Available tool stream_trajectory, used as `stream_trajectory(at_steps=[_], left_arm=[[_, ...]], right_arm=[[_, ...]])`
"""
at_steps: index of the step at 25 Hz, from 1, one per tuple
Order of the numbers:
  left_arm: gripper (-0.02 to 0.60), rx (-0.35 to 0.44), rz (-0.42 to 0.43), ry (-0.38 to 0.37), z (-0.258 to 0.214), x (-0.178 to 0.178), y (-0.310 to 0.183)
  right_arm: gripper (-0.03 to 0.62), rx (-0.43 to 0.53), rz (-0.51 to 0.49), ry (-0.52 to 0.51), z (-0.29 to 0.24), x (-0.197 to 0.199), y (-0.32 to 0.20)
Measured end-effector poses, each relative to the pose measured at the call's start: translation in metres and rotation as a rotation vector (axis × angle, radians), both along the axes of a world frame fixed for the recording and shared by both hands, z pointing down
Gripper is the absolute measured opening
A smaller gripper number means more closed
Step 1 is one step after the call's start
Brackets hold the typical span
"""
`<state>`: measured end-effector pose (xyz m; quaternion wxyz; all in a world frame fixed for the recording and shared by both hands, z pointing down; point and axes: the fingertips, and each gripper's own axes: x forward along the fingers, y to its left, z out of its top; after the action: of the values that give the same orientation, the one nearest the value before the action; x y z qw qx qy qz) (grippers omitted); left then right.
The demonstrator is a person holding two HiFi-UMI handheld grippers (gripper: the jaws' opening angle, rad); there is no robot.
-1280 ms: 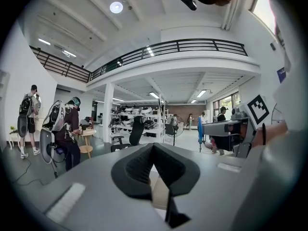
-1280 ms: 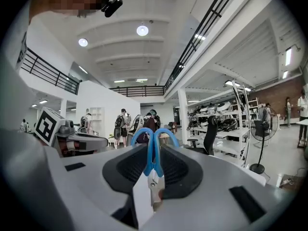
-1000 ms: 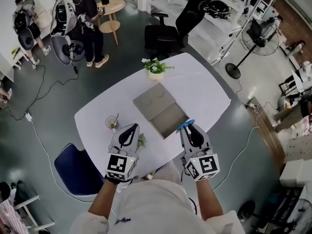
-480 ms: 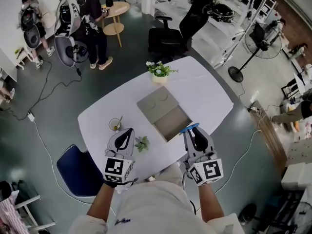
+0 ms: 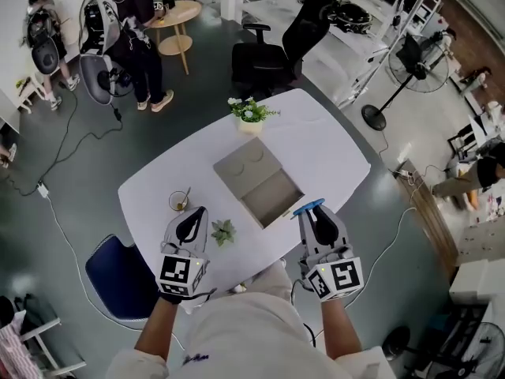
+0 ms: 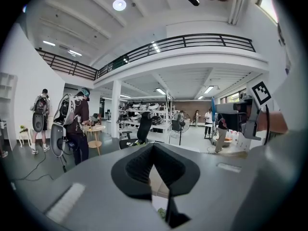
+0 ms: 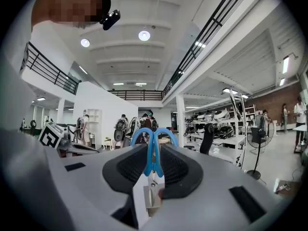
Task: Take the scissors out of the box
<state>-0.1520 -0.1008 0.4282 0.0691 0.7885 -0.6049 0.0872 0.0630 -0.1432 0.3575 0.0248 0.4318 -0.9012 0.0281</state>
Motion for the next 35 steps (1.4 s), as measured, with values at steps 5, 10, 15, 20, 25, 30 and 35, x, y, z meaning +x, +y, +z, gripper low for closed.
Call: stream_trajectory(at_steps=[5, 10, 15, 20, 25, 30, 35], left_arm=[[0.002, 0.003, -0.026, 0.021, -0.004, -0.006, 0.004], [0.002, 0.011, -0.03, 0.02, -0.005, -0.006, 0.0], [0.002, 0.015, -0.022, 0.019, -0.009, -0.001, -0.003], [0.002, 0.014, 0.004, 0.015, -0.007, 0.01, -0.006], [0.002, 0.012, 0.009, 0.016, -0.005, 0.012, -0.007], [0.002, 0.005, 0.008, 0.02, -0.003, 0.013, -0.004], [0.002, 0.002, 0.007, 0.021, 0.0, 0.013, -0.004]], right_arm=[[0.091, 0.003, -0.017, 0.011, -0.004, -0.006, 0.002], [0.091, -0.003, -0.027, 0.016, 0.0, -0.008, 0.0], [0.091, -0.007, -0.034, 0.015, 0.0, -0.01, -0.001], [0.091, -0.008, -0.025, 0.018, 0.0, -0.005, 0.0], [0.091, -0.009, -0.018, 0.026, 0.002, -0.002, -0.001], [0.09, -0.006, -0.025, 0.043, 0.002, -0.002, 0.0], [0.091, -0.004, -0.034, 0.047, 0.002, -0.004, -0.003]])
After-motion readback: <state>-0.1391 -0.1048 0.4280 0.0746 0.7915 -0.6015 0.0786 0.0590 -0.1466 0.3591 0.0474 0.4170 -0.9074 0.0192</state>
